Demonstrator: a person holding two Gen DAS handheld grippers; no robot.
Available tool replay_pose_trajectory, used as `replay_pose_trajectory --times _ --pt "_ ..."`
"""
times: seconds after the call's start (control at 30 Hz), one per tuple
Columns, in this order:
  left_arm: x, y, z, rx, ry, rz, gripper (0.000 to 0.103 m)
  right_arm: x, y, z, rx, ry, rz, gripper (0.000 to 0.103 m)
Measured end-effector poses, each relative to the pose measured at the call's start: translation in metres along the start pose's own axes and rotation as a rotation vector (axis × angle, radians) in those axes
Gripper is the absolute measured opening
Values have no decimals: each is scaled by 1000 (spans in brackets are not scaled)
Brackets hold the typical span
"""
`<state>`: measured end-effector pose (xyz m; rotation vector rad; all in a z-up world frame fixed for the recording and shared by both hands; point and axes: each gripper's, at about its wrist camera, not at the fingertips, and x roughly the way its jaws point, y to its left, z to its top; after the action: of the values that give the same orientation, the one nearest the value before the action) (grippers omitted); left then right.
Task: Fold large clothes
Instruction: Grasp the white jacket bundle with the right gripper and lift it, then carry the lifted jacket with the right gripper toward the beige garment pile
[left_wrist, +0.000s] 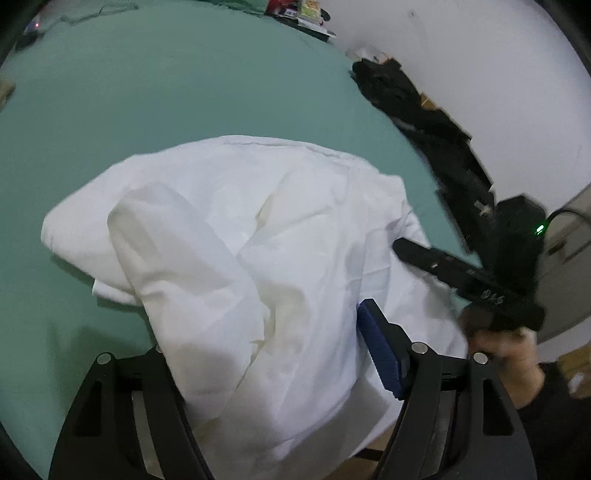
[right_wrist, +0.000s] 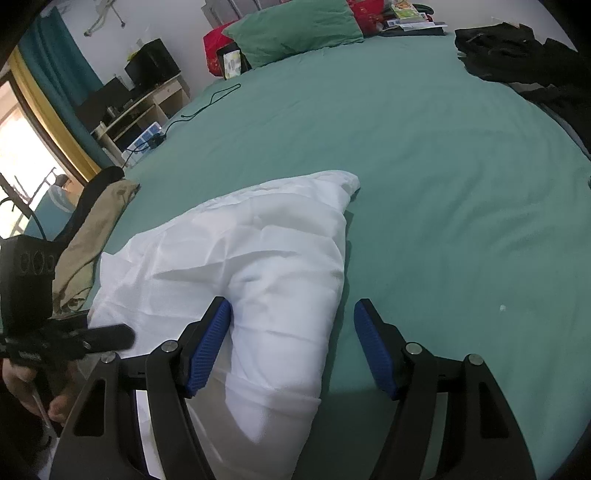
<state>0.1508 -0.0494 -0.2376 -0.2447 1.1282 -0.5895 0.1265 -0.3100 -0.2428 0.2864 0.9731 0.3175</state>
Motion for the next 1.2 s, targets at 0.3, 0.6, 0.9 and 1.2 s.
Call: replay_pose_trajectory --times 0.3,0.6,0.9,1.2 --pt "6 3 6 -26 -41 59 76 -4 -7 -6 63 -14 63 72" --pt "10 -5 3 27 -55 117 67 4 4 -7 35 -20 44 86" --pt "13 -11 3 47 -59 100 36 8 13 -9 -18 2 83 69" --pt "6 -19 3 41 -100 122 25 2 20 -5 -4 0 119 37"
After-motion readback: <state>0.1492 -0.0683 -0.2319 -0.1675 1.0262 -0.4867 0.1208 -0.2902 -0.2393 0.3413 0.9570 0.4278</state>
